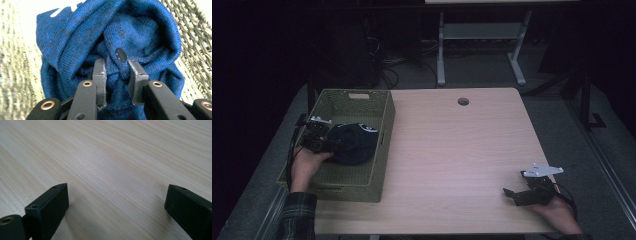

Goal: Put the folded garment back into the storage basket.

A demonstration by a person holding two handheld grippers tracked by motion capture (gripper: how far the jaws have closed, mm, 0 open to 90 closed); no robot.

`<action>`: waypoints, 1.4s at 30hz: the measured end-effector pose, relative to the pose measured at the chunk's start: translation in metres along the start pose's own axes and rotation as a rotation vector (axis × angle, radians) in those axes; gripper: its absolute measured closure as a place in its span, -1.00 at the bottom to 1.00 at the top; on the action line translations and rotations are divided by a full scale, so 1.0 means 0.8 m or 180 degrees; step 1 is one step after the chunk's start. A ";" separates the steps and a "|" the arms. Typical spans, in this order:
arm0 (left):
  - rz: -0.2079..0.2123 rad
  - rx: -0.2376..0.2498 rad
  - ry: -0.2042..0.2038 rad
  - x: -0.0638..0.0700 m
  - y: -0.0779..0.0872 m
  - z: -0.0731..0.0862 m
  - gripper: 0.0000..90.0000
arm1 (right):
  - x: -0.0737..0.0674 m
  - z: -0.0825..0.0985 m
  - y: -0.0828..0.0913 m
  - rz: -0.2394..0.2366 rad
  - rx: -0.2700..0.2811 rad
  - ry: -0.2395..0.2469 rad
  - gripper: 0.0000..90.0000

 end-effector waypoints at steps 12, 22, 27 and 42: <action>0.0009 0.0253 0.0046 0.005 0.021 -0.005 -0.11 | 0.000 0.000 0.000 0.0000 -0.0005 -0.0017 -0.89; 0.0257 0.0547 -0.0075 0.050 0.039 -0.032 -0.43 | -0.001 0.000 0.000 -0.0004 -0.0007 -0.0016 -0.90; 0.0406 0.0633 -0.0170 0.078 0.038 -0.045 -0.44 | 0.000 0.000 0.000 -0.0004 -0.0007 -0.0015 -0.90; 0.0785 0.0761 -0.0503 0.169 0.019 -0.074 -0.47 | -0.001 0.000 0.000 -0.0009 -0.0011 -0.0015 -0.91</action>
Point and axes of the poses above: each handheld gripper's, and its own axes: y roughly backward along the jaws, z roughly out of its underside, x roughly to its right, the point moved 1 cm from there along -y, roughly forward along the jaws, and after that the axes turned 5 degrees about x, right-handed, at the moved point
